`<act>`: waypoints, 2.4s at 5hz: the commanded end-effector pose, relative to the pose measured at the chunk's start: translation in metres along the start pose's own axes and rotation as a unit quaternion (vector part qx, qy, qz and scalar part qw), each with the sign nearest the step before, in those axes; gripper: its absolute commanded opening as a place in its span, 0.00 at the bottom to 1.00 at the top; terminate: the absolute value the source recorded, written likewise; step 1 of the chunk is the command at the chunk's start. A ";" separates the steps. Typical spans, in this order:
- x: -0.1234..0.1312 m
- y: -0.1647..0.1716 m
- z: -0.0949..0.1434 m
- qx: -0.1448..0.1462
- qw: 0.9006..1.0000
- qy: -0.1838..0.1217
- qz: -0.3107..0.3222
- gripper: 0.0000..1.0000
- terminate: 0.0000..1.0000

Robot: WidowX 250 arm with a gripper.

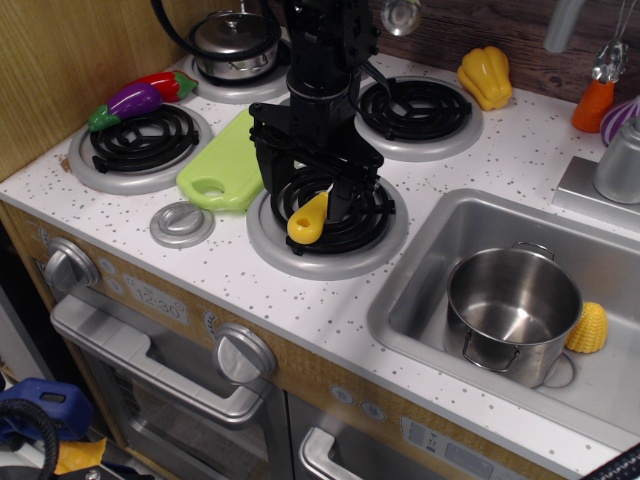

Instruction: Put knife on cutting board

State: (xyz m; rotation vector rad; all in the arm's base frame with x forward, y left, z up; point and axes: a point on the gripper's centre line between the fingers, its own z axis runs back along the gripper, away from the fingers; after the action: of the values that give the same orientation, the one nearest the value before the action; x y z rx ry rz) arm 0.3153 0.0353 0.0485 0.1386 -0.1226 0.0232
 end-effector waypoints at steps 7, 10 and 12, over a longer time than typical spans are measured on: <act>0.011 0.001 -0.027 -0.009 1.000 -0.030 -0.002 0.00 0.00; 0.021 0.031 0.004 0.054 0.998 -0.027 -0.037 0.00 0.00; 0.022 0.085 0.005 0.080 0.993 -0.054 -0.072 0.00 0.00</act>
State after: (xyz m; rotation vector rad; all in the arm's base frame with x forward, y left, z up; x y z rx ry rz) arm 0.3299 0.1277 0.0446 0.3044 -0.1827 -0.1592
